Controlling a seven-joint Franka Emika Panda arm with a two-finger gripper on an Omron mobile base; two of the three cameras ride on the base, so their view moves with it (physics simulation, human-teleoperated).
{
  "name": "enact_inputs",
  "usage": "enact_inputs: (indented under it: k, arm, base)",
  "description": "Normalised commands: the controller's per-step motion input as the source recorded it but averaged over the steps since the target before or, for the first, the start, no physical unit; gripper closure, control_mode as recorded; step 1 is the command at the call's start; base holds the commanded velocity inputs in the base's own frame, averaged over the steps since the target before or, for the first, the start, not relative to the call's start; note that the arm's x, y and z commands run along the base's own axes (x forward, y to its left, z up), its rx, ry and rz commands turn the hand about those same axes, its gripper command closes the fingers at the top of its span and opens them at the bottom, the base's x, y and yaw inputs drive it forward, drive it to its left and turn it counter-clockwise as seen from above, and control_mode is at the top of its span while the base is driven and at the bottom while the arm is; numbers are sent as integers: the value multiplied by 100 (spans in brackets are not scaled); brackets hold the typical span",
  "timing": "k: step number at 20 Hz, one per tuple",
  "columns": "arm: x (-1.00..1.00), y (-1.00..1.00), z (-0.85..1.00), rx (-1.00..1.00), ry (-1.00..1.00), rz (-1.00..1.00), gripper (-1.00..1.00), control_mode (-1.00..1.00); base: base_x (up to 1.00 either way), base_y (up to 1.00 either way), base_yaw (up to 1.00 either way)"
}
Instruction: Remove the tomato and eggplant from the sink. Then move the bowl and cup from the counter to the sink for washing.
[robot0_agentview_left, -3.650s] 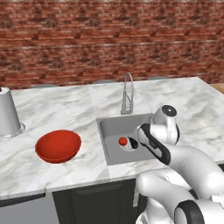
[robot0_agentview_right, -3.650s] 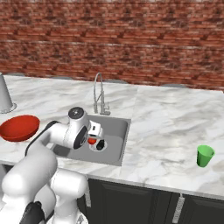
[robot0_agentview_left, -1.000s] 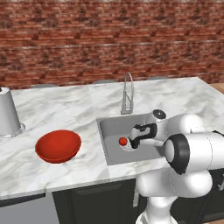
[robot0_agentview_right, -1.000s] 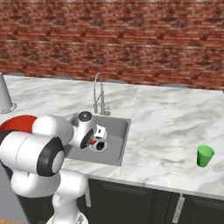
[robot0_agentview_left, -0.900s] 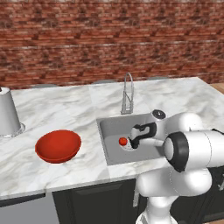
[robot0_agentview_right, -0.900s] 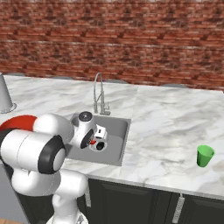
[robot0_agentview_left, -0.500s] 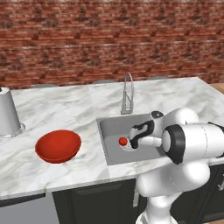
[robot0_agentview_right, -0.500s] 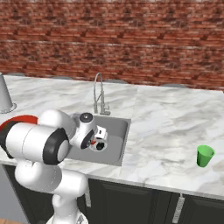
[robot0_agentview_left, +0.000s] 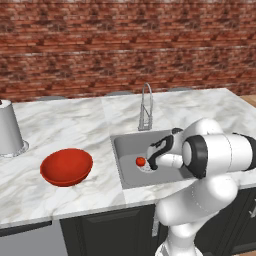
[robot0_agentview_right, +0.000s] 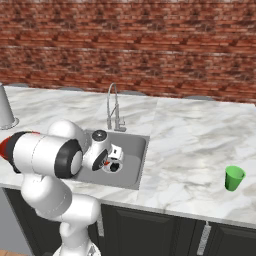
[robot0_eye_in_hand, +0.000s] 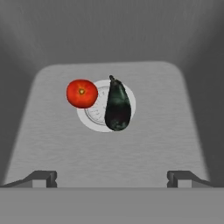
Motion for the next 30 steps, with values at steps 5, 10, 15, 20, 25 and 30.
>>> enact_inputs:
  k: [5,10,15,20,25,30]
  arm:
    - [7,0,-9,0,0,0,-100,-100]
    - [8,-1,-8,0,0,0,-100,-100]
    - [8,-3,-6,0,-1,0,-100,-100]
    - [6,-2,-8,0,0,0,-100,-100]
    - [2,0,-13,0,0,0,-100,-100]
    - [6,0,-10,0,-3,0,-100,-100]
  base:
    - [0,0,0]
    - [0,0,0]
    - [0,0,0]
    - [0,0,0]
    - [0,0,0]
    - [0,0,0]
